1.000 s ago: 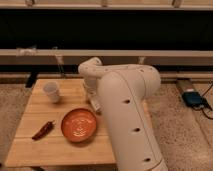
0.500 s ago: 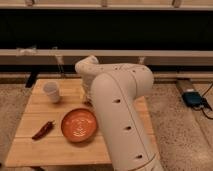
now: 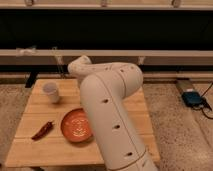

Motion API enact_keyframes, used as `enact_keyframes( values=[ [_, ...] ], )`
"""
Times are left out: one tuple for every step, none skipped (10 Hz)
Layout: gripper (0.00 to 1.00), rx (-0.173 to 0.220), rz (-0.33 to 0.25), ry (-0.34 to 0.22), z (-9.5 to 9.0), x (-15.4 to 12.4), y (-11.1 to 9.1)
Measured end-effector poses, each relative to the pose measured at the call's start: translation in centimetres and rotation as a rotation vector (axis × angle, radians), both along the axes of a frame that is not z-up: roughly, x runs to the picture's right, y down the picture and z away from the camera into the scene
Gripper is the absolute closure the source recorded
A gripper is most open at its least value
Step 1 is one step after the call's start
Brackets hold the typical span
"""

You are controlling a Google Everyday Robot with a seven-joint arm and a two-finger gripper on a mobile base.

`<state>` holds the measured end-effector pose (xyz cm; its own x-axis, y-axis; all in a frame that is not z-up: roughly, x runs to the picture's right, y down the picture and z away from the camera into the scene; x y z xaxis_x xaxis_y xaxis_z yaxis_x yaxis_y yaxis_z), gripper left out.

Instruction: Stand the bottle upright

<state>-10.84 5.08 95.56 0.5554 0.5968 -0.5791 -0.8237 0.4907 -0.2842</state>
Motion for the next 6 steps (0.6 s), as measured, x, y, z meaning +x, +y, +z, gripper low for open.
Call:
enact_keyframes(
  values=[
    [0.2, -0.002, -0.023, 0.013, 0.05, -0.29, 0.19],
    [0.2, -0.003, -0.046, 0.03, 0.16, -0.45, 0.45],
    [0.2, -0.002, -0.073, 0.057, 0.46, -0.33, 0.73],
    [0.22, 0.001, -0.092, 0.075, 0.64, -0.24, 0.9],
    [0.3, 0.008, -0.109, 0.091, 0.75, -0.16, 0.97],
    [0.4, 0.027, -0.134, 0.117, 0.87, 0.18, 0.88]
  ],
)
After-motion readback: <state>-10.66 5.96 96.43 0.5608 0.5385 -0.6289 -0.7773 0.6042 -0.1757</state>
